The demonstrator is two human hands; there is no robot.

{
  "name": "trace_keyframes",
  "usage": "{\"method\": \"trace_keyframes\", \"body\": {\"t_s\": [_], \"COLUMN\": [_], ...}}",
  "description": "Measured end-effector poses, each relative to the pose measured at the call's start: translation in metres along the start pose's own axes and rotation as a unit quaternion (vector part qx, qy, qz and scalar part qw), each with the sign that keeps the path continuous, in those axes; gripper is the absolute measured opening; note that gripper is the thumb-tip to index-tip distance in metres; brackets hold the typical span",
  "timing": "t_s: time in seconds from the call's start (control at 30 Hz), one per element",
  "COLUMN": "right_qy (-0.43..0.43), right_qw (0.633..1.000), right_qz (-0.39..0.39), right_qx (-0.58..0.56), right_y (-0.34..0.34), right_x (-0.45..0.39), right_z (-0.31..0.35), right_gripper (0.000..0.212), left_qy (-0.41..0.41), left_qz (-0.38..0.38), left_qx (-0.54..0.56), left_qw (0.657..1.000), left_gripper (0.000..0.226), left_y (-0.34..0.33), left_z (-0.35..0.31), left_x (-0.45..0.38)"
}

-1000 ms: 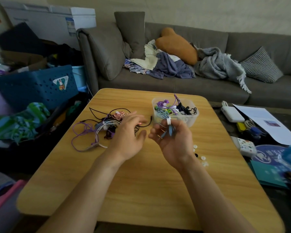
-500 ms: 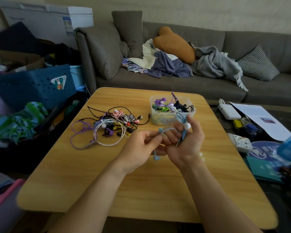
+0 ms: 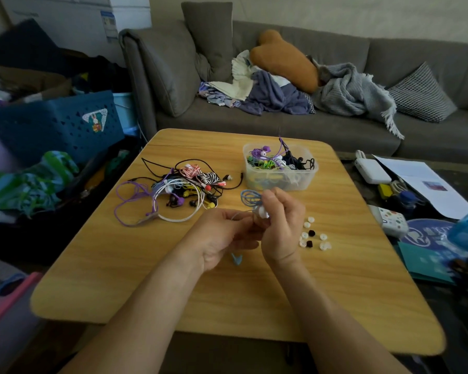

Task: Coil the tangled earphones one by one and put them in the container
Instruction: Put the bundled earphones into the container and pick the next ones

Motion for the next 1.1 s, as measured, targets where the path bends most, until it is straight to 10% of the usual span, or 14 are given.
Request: {"method": "trace_keyframes", "body": {"t_s": [0.33, 0.5, 0.67, 0.93, 1.1], "right_qy": [0.111, 0.005, -0.079, -0.236, -0.190], "right_qw": [0.980, 0.988, 0.975, 0.948, 0.925], "right_qz": [0.007, 0.004, 0.059, 0.140, 0.220], "right_qx": [0.165, 0.153, 0.199, 0.164, 0.242], "right_y": [-0.003, 0.008, 0.013, 0.023, 0.032], "right_x": [0.006, -0.004, -0.008, -0.009, -0.009], "right_z": [0.005, -0.003, -0.005, -0.004, -0.004], "right_gripper": [0.030, 0.033, 0.034, 0.019, 0.023], "left_qy": [0.016, -0.035, -0.023, -0.004, 0.013], "left_qz": [-0.012, 0.014, 0.050, 0.055, 0.014], "left_qx": [-0.158, -0.535, -0.606, -0.230, -0.042], "left_qw": [0.987, 0.844, 0.793, 0.972, 0.999], "left_gripper": [0.022, 0.029, 0.011, 0.015, 0.022], "left_y": [0.003, 0.027, 0.037, 0.039, 0.038], "left_z": [-0.009, -0.012, -0.017, -0.027, -0.031], "left_x": [0.006, 0.008, 0.012, 0.014, 0.016]}}
Point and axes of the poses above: each hand's wrist, its own x-axis away from the middle knuckle, its own y-axis out of the back of the hand, z = x × y, the point moved 2 cm from there along -x, towards the middle knuckle, and after that the axes turned 5 degrees about -y, right-handed, at the moved point
